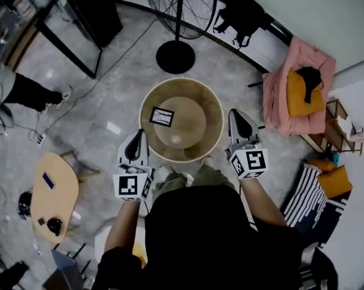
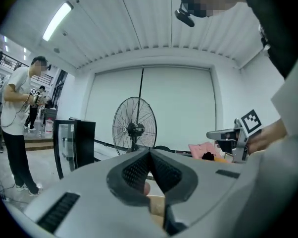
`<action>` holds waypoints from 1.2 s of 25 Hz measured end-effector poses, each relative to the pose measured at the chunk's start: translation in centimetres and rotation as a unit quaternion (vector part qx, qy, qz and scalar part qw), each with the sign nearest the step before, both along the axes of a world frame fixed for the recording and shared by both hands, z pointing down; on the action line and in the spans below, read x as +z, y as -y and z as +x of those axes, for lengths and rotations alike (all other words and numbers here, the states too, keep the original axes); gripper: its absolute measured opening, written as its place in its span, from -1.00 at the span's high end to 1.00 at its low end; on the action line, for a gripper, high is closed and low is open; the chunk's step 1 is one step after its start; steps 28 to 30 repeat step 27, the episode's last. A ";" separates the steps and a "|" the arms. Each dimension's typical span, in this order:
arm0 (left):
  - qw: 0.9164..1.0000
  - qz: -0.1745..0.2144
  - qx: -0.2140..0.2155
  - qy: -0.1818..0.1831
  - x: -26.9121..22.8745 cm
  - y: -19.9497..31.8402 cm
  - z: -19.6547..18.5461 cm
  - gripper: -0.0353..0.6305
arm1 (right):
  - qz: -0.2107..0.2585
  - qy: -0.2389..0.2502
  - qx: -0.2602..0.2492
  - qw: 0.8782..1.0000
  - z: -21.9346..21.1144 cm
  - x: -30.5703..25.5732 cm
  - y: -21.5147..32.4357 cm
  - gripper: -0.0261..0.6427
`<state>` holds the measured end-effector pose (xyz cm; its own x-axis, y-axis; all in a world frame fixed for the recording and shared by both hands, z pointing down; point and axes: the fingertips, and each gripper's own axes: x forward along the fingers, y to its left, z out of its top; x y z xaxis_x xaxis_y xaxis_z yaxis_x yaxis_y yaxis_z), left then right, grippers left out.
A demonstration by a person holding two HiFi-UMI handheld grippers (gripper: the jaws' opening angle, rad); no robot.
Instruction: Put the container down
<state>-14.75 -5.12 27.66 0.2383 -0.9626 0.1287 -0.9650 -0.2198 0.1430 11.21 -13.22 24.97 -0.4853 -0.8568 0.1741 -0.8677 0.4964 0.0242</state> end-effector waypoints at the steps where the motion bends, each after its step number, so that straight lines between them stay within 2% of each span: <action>1: 1.000 0.004 -0.005 -0.004 -0.7 -0.2 0.1 0.84 | 0.008 0.001 0.003 1.000 0.9 -1.1 -0.3 0.86; 7: 0.999 0.028 -0.034 -0.002 -3.2 -1.2 2.3 0.84 | 0.014 -0.010 0.018 1.000 6.2 -3.0 -1.6 0.86; 12: 0.999 0.032 -0.039 0.005 -3.5 -0.8 4.2 0.83 | 0.008 -0.016 0.012 1.000 8.0 -2.9 -1.4 0.86; 18: 0.998 0.030 -0.046 0.016 -3.2 -1.2 4.8 0.83 | 0.019 -0.023 -0.011 1.000 7.4 -3.5 -1.4 0.86; 30: 0.998 0.023 -0.054 0.008 -2.5 -2.8 5.1 0.83 | 0.009 -0.029 -0.038 0.999 6.3 -3.1 -1.7 0.86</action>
